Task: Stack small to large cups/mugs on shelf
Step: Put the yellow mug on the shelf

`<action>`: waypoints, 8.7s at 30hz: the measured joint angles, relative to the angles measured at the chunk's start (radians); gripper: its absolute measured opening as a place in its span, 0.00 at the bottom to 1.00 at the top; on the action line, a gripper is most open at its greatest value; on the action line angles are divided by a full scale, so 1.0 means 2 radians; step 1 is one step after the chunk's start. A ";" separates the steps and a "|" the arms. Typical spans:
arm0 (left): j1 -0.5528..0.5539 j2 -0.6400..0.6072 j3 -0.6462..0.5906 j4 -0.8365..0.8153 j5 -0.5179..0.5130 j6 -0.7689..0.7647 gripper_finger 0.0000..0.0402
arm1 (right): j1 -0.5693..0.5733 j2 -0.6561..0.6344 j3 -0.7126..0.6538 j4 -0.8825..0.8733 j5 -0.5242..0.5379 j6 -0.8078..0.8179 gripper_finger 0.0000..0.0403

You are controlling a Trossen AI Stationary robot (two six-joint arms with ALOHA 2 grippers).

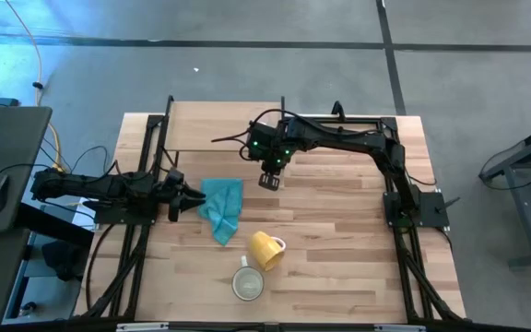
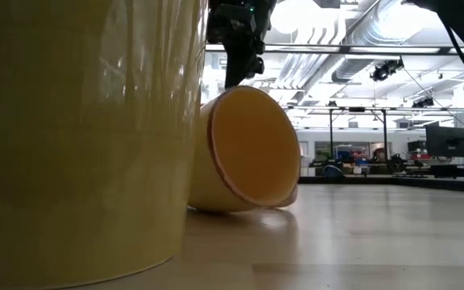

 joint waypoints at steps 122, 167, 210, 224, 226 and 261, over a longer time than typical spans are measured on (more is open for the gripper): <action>0.000 0.000 0.000 0.004 0.034 -0.013 0.34 | 0.097 -0.136 0.000 0.525 -0.076 -0.193 0.00; 0.000 0.000 -0.001 0.068 0.032 -0.013 0.34 | 0.212 -0.344 0.000 0.312 0.201 -0.247 0.00; 0.000 0.000 0.000 0.159 -0.058 -0.032 0.34 | 0.215 -0.550 -0.131 -0.056 0.186 -0.001 0.00; 0.000 0.000 0.000 0.158 -0.061 -0.041 0.34 | 0.215 -0.582 -0.426 0.127 0.095 0.069 0.00; 0.000 0.000 0.000 0.158 -0.061 -0.041 0.34 | 0.215 -0.580 -0.457 0.160 0.082 0.079 0.00; 0.000 0.000 0.000 0.148 -0.043 -0.042 0.34 | 0.311 -0.341 -0.634 0.535 0.084 0.114 0.12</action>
